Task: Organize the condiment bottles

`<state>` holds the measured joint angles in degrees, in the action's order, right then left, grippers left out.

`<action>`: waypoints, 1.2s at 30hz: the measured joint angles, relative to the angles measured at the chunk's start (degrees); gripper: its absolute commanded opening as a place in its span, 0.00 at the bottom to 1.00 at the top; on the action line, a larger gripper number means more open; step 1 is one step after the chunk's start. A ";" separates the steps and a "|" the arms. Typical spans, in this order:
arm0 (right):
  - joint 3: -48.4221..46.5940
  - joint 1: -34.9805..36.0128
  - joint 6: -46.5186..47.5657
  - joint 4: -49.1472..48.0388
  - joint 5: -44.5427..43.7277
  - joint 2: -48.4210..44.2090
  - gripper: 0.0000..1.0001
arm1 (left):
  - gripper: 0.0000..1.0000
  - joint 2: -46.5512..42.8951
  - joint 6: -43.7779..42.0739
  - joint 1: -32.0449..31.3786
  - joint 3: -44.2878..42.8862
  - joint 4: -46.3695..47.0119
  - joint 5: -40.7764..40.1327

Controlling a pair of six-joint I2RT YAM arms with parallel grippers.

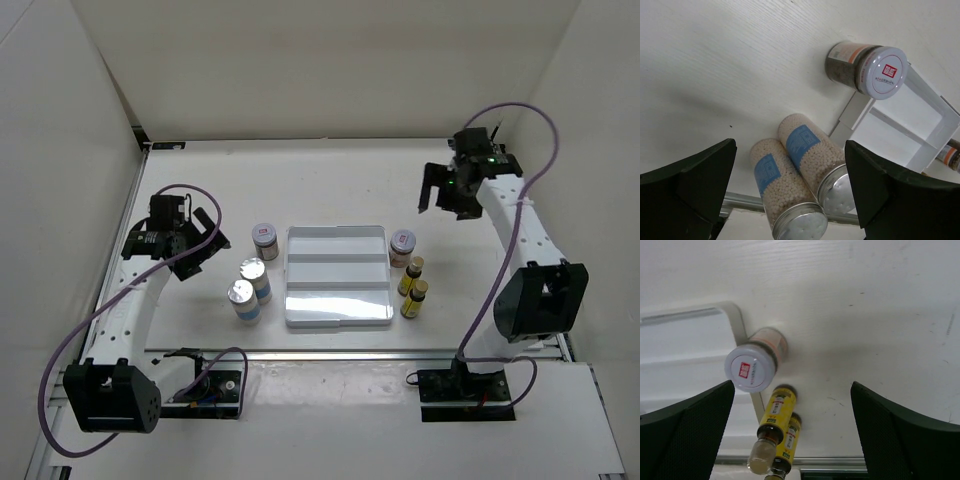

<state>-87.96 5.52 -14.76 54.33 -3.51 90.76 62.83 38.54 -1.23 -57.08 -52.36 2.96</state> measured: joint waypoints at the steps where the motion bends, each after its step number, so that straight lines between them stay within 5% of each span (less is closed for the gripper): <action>1: -0.22 1.81 0.85 0.04 0.50 0.70 1.00 | 1.00 0.22 -0.26 0.00 0.00 0.11 -0.59; 7: -3.89 12.31 4.52 0.48 2.89 9.38 1.00 | 1.00 0.39 -2.27 0.00 0.13 0.13 -2.93; 17: -5.22 11.32 3.74 2.47 5.64 23.28 0.92 | 1.00 0.39 -5.20 0.00 0.22 0.11 -6.16; 27: -5.73 11.32 2.16 5.68 4.04 24.48 0.48 | 1.00 0.55 -6.01 0.00 0.22 0.11 -6.80; 31: -7.89 11.41 1.36 7.48 0.13 24.46 0.20 | 1.00 1.40 -5.99 0.00 0.22 0.13 -6.69; 36: -11.78 11.43 0.66 8.52 -2.54 23.30 0.09 | 1.00 2.45 -5.99 0.00 0.22 0.11 -6.38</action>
<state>-99.74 16.95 -14.11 62.85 -6.04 114.06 65.28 32.56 -1.23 -56.86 -52.25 -3.42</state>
